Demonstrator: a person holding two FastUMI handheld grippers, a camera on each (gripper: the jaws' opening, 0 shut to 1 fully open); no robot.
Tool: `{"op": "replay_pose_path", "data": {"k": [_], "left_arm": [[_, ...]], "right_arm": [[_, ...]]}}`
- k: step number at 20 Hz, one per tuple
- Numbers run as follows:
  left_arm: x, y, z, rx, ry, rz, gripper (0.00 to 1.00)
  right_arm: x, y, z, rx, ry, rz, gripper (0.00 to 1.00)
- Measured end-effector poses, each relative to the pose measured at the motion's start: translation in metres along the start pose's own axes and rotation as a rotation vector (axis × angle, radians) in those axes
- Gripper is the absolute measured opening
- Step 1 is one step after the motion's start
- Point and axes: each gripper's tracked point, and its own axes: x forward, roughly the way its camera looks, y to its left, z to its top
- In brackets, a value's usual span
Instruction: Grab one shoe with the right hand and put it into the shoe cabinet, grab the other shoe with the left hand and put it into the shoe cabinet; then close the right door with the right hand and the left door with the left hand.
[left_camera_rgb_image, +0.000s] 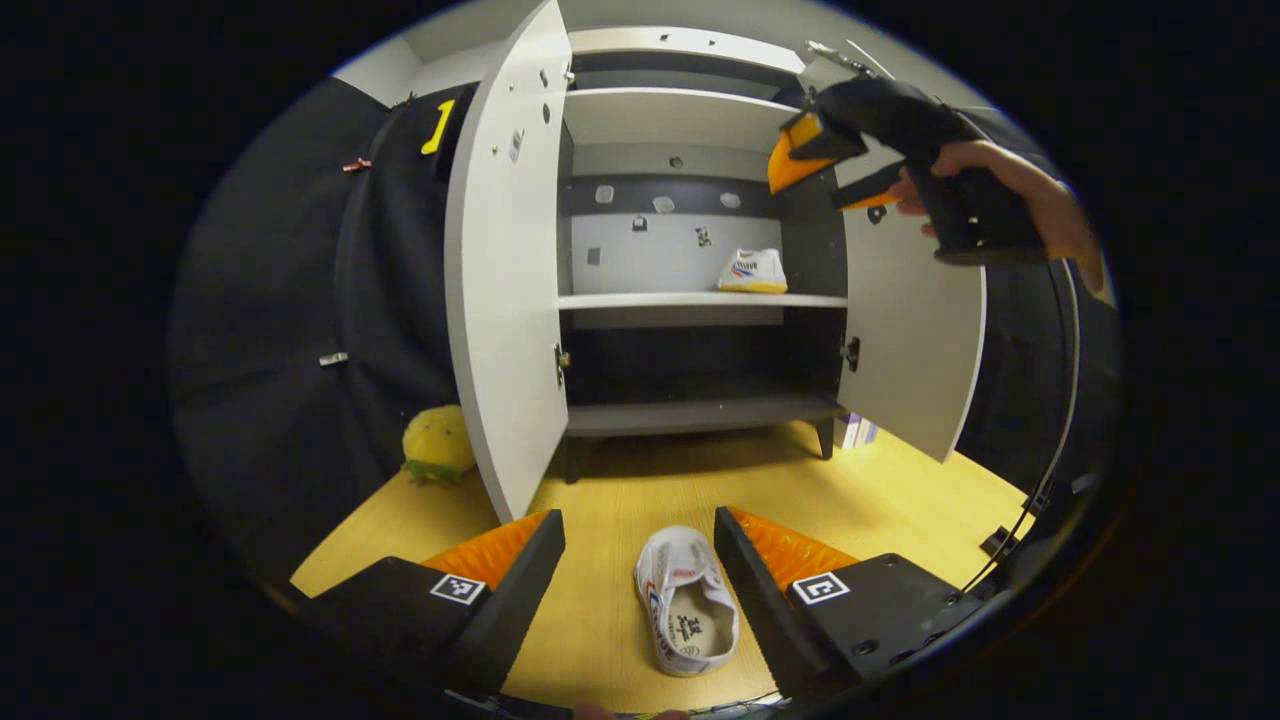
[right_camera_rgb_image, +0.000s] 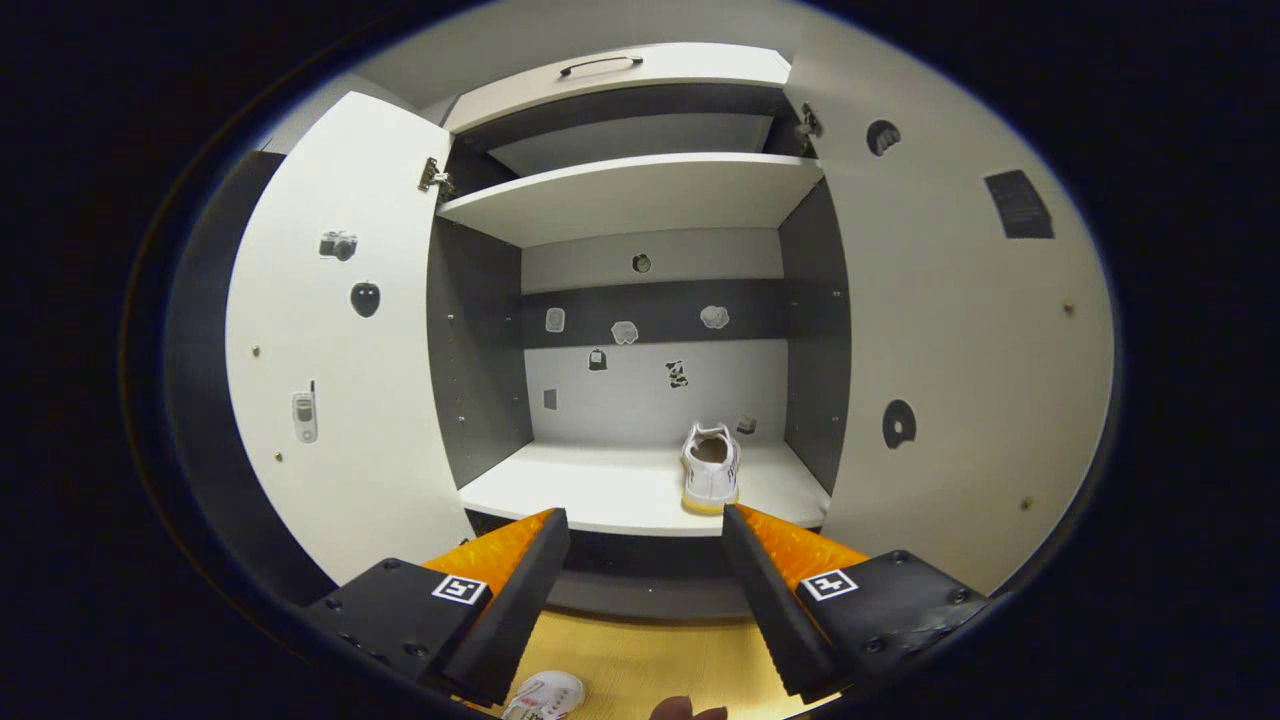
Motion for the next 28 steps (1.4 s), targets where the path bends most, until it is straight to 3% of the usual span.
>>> {"op": "replay_pose_path", "data": {"k": [7, 9, 12, 15, 20, 22, 28], "left_arm": [[0.039, -0.012, -0.097, 0.031, 0.172, -0.070, 0.94], [0.054, -0.011, -0.116, 0.046, 0.202, -0.073, 0.90], [0.077, -0.010, -0.131, 0.063, 0.231, -0.079, 0.75], [0.096, -0.013, -0.131, 0.050, 0.239, -0.092, 0.66], [0.119, 0.002, -0.134, 0.024, 0.267, -0.015, 0.24], [0.122, 0.009, -0.144, 0.001, 0.327, 0.008, 0.12], [0.126, 0.012, -0.129, -0.050, 0.406, -0.007, 0.05]], "right_arm": [[-0.068, 0.001, 0.006, -0.061, -0.035, 0.034, 0.98], [-0.082, -0.001, 0.016, -0.054, -0.045, 0.041, 0.98], [-0.100, -0.009, 0.026, -0.051, -0.058, 0.034, 0.98], [-0.110, -0.019, 0.032, -0.074, -0.078, 0.014, 0.98], [-0.116, -0.032, 0.028, -0.102, -0.069, -0.028, 0.98], [-0.116, -0.036, 0.025, -0.101, -0.060, -0.037, 0.98], [-0.123, -0.040, 0.019, -0.072, -0.039, -0.024, 0.98]]}}
